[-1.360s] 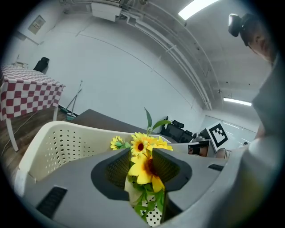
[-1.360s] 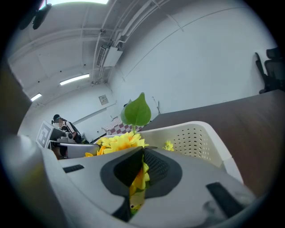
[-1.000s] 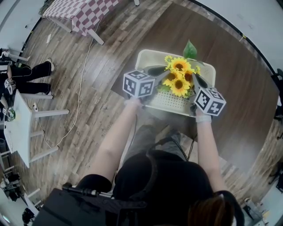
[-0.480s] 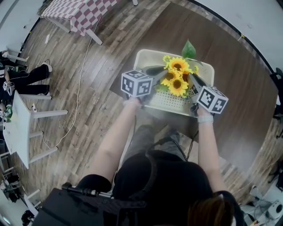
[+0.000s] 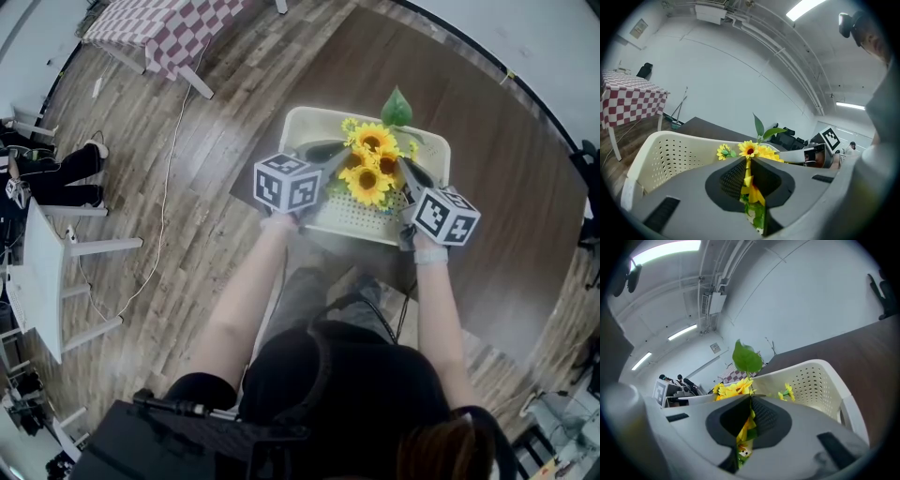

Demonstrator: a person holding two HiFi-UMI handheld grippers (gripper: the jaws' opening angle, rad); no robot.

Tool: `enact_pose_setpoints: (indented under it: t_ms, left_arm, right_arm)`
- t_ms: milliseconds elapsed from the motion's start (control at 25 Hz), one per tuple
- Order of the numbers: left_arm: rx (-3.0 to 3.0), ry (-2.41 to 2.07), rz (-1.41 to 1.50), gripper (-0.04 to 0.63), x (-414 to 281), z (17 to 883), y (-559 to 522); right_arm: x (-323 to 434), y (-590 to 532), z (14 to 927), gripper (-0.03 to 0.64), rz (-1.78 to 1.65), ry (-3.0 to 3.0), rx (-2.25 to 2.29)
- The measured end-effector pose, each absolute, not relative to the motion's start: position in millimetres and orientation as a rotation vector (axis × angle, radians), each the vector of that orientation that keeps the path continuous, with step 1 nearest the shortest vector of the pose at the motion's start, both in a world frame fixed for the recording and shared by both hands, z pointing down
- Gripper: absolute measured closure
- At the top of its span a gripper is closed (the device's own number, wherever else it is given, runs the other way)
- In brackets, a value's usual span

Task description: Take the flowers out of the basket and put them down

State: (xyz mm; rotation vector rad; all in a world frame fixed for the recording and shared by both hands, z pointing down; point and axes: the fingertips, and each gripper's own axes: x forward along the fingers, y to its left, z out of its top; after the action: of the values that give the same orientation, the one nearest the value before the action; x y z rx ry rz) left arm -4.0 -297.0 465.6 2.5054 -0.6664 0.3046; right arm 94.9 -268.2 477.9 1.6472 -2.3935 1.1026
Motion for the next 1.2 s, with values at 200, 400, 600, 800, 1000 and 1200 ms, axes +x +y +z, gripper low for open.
enact_pose_setpoints:
  t_ms: [200,400,600,800,1000,1200]
  left_arm:
    - [2.506,-0.683,0.284,0.572,-6.6,459.8,-296.7]
    - [2.485,-0.721,0.231,0.575,-11.0,450.8,-296.5]
    - [2.514,-0.731,0.21,0.578,-12.5,438.7,-293.8]
    - [2.529,-0.734,0.194,0.578,-11.7,428.7,-290.7]
    - [2.553,-0.719,0.185,0.578,-5.2,415.0,-287.4]
    - [2.582,-0.711,0.168,0.578,3.2,400.4,-283.8]
  right_arm:
    - [92.4,-266.7,468.6,0.614,1.109,-2.433,1.65]
    - [87.9,-266.4,453.2,0.614,1.102,-2.513,1.646]
    - [86.7,-263.5,443.6,0.614,1.085,-2.538,1.652]
    - [87.2,-258.4,433.7,0.615,1.071,-2.565,1.662]
    - [93.1,-252.8,420.0,0.614,1.054,-2.582,1.685]
    - [100.4,-247.4,405.2,0.614,1.028,-2.599,1.709]
